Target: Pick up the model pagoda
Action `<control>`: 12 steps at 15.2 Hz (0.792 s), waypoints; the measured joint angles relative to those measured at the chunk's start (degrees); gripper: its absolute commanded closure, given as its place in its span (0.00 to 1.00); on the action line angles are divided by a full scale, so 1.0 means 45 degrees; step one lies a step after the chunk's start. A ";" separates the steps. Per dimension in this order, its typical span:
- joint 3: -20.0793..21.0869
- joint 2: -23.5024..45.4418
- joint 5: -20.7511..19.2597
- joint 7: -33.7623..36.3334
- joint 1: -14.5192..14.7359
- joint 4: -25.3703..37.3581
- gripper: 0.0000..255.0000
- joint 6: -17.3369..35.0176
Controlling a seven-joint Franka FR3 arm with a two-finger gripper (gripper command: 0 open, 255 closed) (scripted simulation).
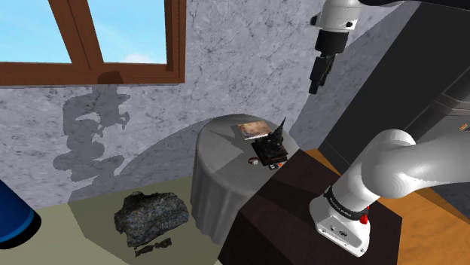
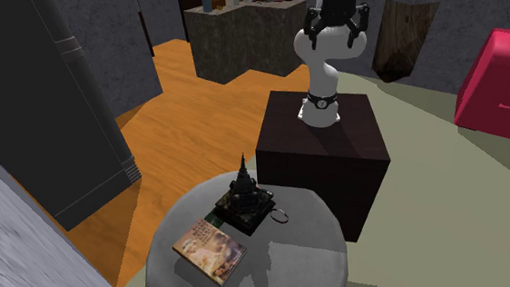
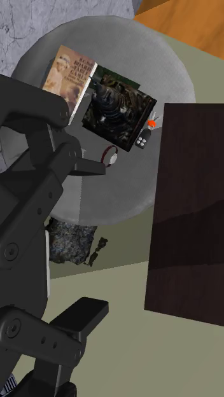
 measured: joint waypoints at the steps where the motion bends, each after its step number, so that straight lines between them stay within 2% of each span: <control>1: 0.0000 0.0000 0.0000 0.0000 0.0000 0.0000 0.00 0.0000; 6: -0.0636 0.1421 -0.0512 -0.0576 -0.0261 -0.0170 0.00 0.0956; 10: -0.1185 0.3099 -0.0891 -0.1026 -0.0468 -0.0309 0.00 0.2147; 12: -0.1507 0.4118 -0.1088 -0.1351 -0.0605 0.0056 0.00 0.2506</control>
